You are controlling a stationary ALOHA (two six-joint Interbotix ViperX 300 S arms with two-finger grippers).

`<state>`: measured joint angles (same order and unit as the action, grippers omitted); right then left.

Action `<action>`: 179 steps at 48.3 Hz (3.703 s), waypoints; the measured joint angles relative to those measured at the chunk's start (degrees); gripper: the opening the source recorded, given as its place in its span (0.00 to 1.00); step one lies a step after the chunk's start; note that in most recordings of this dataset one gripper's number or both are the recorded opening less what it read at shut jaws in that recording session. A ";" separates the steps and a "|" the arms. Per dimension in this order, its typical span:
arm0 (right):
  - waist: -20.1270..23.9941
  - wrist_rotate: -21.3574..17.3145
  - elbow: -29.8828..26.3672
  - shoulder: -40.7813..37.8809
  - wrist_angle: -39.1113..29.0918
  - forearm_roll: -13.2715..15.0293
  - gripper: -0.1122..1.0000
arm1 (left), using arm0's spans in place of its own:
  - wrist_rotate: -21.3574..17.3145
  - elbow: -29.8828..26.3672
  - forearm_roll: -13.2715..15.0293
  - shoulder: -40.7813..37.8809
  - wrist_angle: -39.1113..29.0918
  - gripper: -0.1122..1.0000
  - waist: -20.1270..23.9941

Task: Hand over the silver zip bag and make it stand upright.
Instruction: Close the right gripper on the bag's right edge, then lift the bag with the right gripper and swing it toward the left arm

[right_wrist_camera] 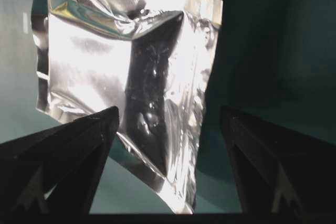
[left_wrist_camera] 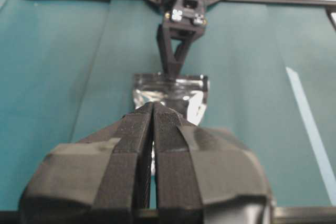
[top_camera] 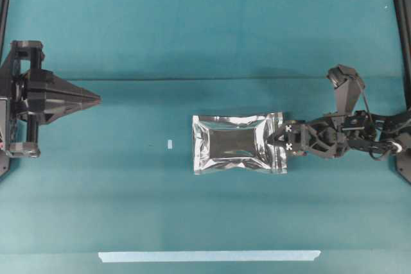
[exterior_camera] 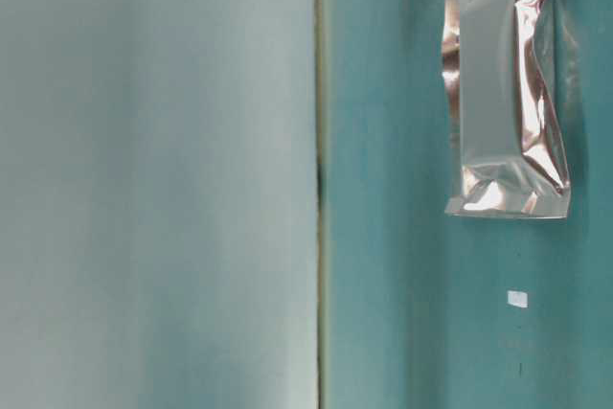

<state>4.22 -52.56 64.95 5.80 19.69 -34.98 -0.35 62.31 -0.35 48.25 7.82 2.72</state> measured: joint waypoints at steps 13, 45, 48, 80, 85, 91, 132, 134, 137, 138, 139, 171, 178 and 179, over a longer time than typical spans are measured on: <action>0.09 -0.09 -1.14 -2.29 0.62 -0.09 0.90 | 0.26 0.00 0.00 0.18 -0.18 0.09 0.09; 0.26 -0.18 -2.20 -4.66 0.09 -0.26 0.87 | 0.26 0.09 0.00 0.35 -1.23 0.09 0.18; 0.26 -0.18 -2.46 -4.83 0.00 -0.35 0.86 | 0.26 0.00 0.00 0.35 -1.23 0.09 0.09; -0.44 -0.44 -3.43 -6.15 -2.20 -0.44 0.11 | 0.18 0.00 0.00 0.44 -1.23 0.09 0.18; -0.53 -0.44 -3.52 -6.15 -2.20 -0.44 0.11 | 0.35 0.00 0.09 0.44 -1.23 0.09 0.09; -1.23 0.09 -4.04 -5.45 -4.48 0.26 0.11 | 0.70 0.00 0.09 0.44 -1.32 0.09 0.18; -12.57 18.19 -33.05 5.01 -63.90 21.62 0.11 | 9.23 0.00 0.00 -0.18 -1.32 0.09 1.32; -12.22 18.19 -34.19 4.83 -65.57 22.50 0.11 | 9.67 0.00 0.00 -0.18 -1.32 0.09 1.41; -11.51 18.19 -36.04 4.48 -67.32 23.64 0.11 | 10.11 0.00 0.00 -0.18 -1.32 0.09 1.41; -11.16 18.19 -36.74 4.31 -67.85 23.82 0.11 | 10.11 0.00 0.00 -0.18 -1.23 0.09 1.41; -10.81 18.28 -37.35 4.13 -68.20 24.08 0.11 | 10.20 0.00 0.09 -0.18 -1.32 0.09 1.41; -8.09 43.15 -54.49 -6.06 -80.68 27.69 0.11 | 6.77 0.00 0.00 -2.29 -1.32 0.92 2.29; -8.09 47.81 -55.72 -8.09 -82.00 27.69 0.11 | 7.91 0.00 0.00 -4.83 -1.32 0.89 2.37; -8.09 48.25 -55.90 -8.35 -82.35 27.69 0.11 | 8.26 0.00 0.09 -5.27 -1.32 0.89 2.37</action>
<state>-3.87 -4.31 9.05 -2.55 -62.67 -7.29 7.91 62.31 -0.26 42.98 6.50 5.10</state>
